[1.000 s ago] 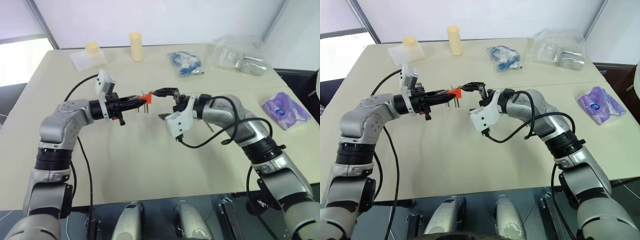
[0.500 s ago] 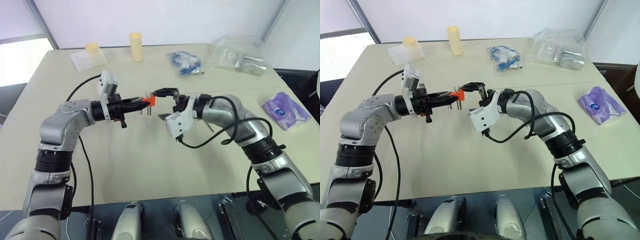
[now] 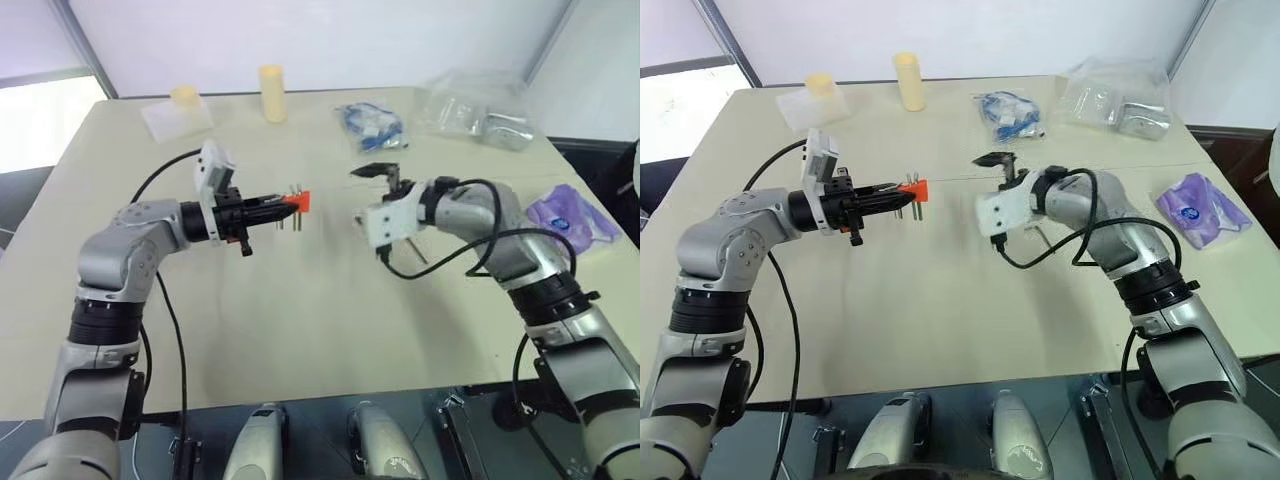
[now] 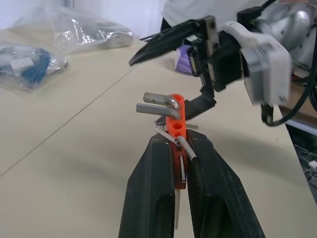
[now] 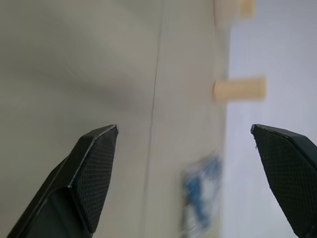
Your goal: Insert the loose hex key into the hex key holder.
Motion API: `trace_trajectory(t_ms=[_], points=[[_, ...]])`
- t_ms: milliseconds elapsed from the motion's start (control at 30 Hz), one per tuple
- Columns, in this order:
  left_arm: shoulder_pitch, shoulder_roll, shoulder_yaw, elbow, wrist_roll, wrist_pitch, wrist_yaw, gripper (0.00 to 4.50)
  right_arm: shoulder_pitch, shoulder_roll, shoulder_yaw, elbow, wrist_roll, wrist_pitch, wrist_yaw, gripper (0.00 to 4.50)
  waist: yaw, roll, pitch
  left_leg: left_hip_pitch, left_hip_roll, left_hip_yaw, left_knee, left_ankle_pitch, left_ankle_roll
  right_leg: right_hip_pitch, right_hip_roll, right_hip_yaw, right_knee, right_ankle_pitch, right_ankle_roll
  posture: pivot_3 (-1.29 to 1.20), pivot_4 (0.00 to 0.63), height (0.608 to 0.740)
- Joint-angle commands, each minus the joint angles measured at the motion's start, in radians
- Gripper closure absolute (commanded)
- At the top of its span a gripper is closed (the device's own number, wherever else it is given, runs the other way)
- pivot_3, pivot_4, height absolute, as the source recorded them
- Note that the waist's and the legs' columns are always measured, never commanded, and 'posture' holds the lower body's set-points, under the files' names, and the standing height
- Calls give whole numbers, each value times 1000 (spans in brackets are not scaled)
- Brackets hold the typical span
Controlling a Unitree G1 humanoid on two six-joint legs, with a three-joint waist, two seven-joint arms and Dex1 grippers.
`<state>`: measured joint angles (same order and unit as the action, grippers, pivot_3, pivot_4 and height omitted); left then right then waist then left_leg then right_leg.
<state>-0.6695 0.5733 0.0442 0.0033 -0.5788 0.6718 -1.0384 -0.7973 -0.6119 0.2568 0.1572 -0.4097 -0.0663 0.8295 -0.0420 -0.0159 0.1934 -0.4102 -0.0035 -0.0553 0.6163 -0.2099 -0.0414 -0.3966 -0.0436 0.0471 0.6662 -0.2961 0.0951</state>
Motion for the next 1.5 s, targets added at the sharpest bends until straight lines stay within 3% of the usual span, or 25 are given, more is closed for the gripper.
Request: trace_trajectory(t_ms=[33, 200, 333, 633, 1133, 1267, 1467, 1500], points=[[-12, 10, 21, -20, 0, -32, 5, 4500, -6, 52, -110, -108, 162, 381, 90, 58, 0, 0, 0, 0, 0, 0, 0, 0, 0, 0, 0, 0, 0, 0, 0, 0, 150, 740], [-9, 4, 13, -15, 7, -50, 7, 4500, -44, 71, -140, -216, 280, 878, 165, 58, 3, 0, 0, 0, 0, -1, 0, 0, 0, 0, 0, 0, 0, 0, 0, 0, 150, 740], [-6, -1, 4, -6, 12, -67, 6, 4500, -62, 9, -80, -266, 313, 1035, 204, 58, 4, 0, 0, 0, 0, 0, 0, 0, 0, 0, -1, 0, 0, 0, 0, 0, 150, 740], [17, -18, -8, -21, 23, -89, 11, 4500, -60, -94, 35, -117, 316, 1106, 170, 58, 3, 0, 0, 0, -1, 0, 0, 0, 0, 0, -1, 0, 0, 0, 0, 0, 150, 740], [51, -7, 7, -79, 9, -72, 47, 4500, -127, 1, 58, 229, 315, 1005, 51, 58, -2, 0, 0, 0, -1, 0, 0, 0, 0, 0, 0, 0, 0, 0, 0, 0, 150, 740], [59, 2, 12, -95, 6, -66, 57, 4500, -139, 10, 84, 266, 308, 989, 71, 1341, -2, 0, 0, 0, 0, 0, 0, 0, 0, 0, 0, 0, 0, 0, 0, 0, 150, 740], [61, 11, 16, -104, 2, -63, 69, 4500, -145, 15, 111, 271, 307, 993, 99, 4469, 0, 0, 0, 0, -1, 0, 1, 0, 0, 1, 0, -1, 0, 0, 0, 0, 150, 740], [60, 12, 16, -104, 2, -64, 71, 4500, -148, 16, 113, 272, 308, 998, 103, 4469, 0, 0, 0, 0, -1, 0, 1, 0, 0, 1, 0, -1, 0, 0, 0, 0, 150, 740]])
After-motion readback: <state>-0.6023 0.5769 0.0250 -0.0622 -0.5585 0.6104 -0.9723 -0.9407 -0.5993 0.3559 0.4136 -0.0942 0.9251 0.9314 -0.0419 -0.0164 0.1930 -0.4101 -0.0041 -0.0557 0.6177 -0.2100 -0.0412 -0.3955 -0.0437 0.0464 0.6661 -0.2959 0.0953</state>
